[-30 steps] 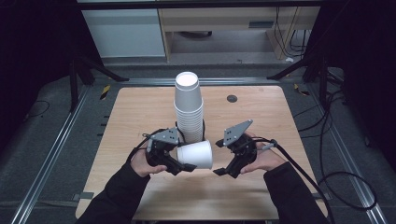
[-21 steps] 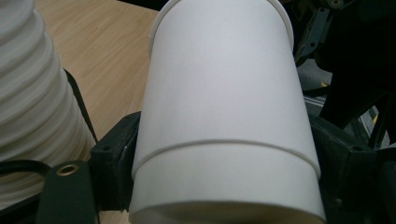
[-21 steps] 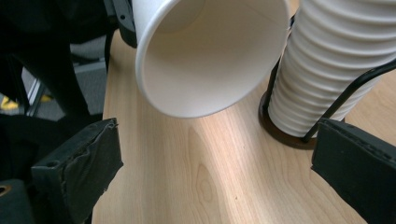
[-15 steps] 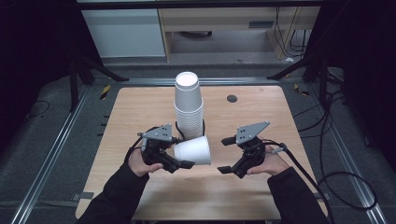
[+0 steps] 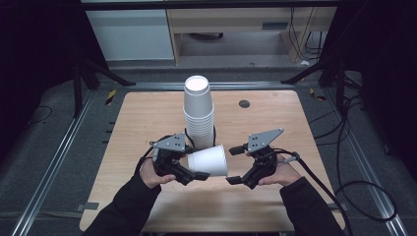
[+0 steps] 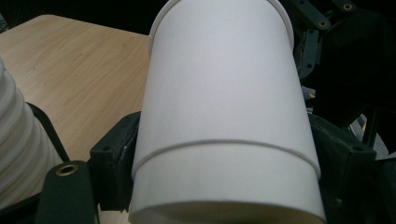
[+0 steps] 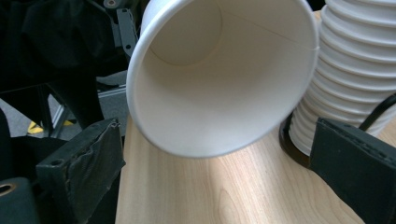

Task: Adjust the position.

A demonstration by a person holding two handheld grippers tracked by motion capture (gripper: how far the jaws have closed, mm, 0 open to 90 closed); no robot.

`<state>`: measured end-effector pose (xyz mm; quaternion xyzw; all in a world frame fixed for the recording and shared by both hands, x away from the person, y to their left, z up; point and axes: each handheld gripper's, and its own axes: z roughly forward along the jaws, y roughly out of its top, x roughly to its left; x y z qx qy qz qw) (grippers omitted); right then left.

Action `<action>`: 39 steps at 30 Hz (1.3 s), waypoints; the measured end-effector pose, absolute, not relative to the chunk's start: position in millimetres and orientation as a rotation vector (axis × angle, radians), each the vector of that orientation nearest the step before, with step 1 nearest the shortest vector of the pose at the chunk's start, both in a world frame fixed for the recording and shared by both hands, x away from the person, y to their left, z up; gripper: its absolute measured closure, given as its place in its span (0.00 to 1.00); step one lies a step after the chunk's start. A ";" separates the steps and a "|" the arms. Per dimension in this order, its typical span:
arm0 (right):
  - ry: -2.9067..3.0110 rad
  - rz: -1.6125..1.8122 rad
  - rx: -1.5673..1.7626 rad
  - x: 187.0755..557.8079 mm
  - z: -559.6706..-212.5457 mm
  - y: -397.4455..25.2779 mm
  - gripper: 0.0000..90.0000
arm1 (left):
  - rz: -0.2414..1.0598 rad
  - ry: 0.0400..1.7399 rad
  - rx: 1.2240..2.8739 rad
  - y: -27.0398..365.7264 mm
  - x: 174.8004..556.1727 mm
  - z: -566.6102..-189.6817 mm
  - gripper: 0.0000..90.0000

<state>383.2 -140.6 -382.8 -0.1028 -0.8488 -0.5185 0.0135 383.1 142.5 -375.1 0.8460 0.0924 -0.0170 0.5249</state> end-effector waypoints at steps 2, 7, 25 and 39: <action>-2.638 -1.612 -0.317 383.5 -384.0 -139.3 0.04 | -0.043 0.216 2.024 139.2 382.3 -375.3 0.23; -2.637 -1.603 -0.306 383.2 -385.3 -134.7 0.04 | -0.057 0.196 2.030 130.7 380.9 -377.5 0.23; -2.614 -1.588 -0.260 384.2 -390.1 -127.9 0.08 | -0.064 0.173 2.033 121.7 378.0 -378.4 0.23; -2.633 -1.569 -0.265 384.7 -391.7 -128.4 0.12 | -0.072 0.184 2.050 121.3 379.2 -381.3 0.23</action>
